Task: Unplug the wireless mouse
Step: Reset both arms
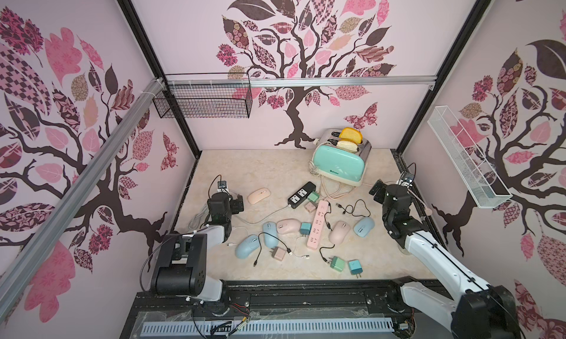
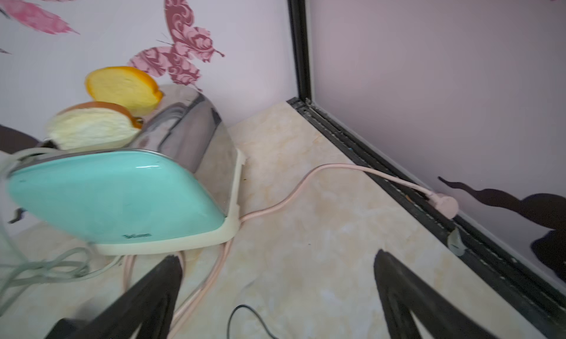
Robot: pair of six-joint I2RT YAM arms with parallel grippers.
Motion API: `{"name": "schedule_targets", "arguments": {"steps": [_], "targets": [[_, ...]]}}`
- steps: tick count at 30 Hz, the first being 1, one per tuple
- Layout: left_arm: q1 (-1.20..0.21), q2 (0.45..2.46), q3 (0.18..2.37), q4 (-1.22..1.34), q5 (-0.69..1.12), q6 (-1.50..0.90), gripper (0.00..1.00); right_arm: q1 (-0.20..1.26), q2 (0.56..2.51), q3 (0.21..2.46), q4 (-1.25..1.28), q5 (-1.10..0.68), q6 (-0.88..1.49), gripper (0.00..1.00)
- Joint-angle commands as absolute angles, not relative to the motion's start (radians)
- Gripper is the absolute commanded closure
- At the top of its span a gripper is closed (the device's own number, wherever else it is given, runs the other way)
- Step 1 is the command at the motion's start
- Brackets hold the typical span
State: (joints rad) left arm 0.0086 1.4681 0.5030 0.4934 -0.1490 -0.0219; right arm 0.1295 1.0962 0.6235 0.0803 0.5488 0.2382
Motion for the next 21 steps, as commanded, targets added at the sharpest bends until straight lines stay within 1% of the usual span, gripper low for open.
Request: {"name": "schedule_targets", "arguments": {"steps": [1, 2, 4, 6, 7, 9, 10, 11, 12, 14, 15, 16, 18, 19, 21], "targets": [[0.047, 1.459, 0.508, 0.538, 0.000, -0.057, 0.02, 0.105, 1.194, 0.602, 0.156, 0.540, 0.093, 0.00], [0.048, 1.459, 0.517, 0.519, 0.015, -0.053, 0.03, 0.105, 1.225, 0.579, 0.178, 0.551, 0.105, 0.00], [0.053, 1.465, 0.515, 0.533, -0.044, -0.077, 0.02, 0.104, 1.275, 0.527, 0.296, 0.537, 0.110, 0.00], [0.054, 1.466, 0.503, 0.564, -0.064, -0.076, 0.02, 0.103, 1.324, 0.484, 0.444, 0.500, 0.095, 0.00], [0.054, 1.468, 0.476, 0.616, -0.058, -0.058, 0.02, 0.103, 1.349, 0.482, 0.480, 0.498, 0.093, 0.00], [0.052, 1.526, 0.332, 0.918, -0.044, -0.052, 0.02, 0.101, 1.412, 0.493, 0.534, 0.472, 0.054, 0.00], [0.044, 1.556, 0.320, 0.989, -0.042, -0.040, 0.02, 0.101, 1.437, 0.499, 0.556, 0.470, 0.042, 0.00], [0.026, 1.558, 0.354, 0.936, -0.079, -0.036, 0.02, 0.100, 1.455, 0.511, 0.567, 0.467, 0.021, 0.00], [0.031, 1.554, 0.400, 0.824, -0.065, -0.036, 0.02, 0.096, 1.470, 0.517, 0.589, 0.427, 0.003, 0.00], [0.047, 1.573, 0.394, 0.871, -0.035, -0.049, 0.02, 0.084, 1.525, 0.547, 0.573, 0.400, 0.005, 0.00], [0.049, 1.570, 0.396, 0.857, -0.028, -0.048, 0.02, 0.086, 1.559, 0.540, 0.639, 0.396, -0.015, 0.00], [0.049, 1.560, 0.401, 0.832, -0.026, -0.045, 0.02, 0.087, 1.565, 0.549, 0.634, 0.365, -0.030, 0.00], [0.048, 1.567, 0.395, 0.854, -0.026, -0.043, 0.02, 0.087, 1.551, 0.584, 0.523, 0.347, -0.023, 0.00], [0.048, 1.561, 0.397, 0.842, -0.026, -0.041, 0.02, 0.089, 1.549, 0.553, 0.585, 0.359, -0.028, 0.00], [0.032, 1.563, 0.397, 0.846, -0.058, -0.034, 0.02, 0.087, 1.534, 0.526, 0.616, 0.370, -0.010, 0.00]]}}
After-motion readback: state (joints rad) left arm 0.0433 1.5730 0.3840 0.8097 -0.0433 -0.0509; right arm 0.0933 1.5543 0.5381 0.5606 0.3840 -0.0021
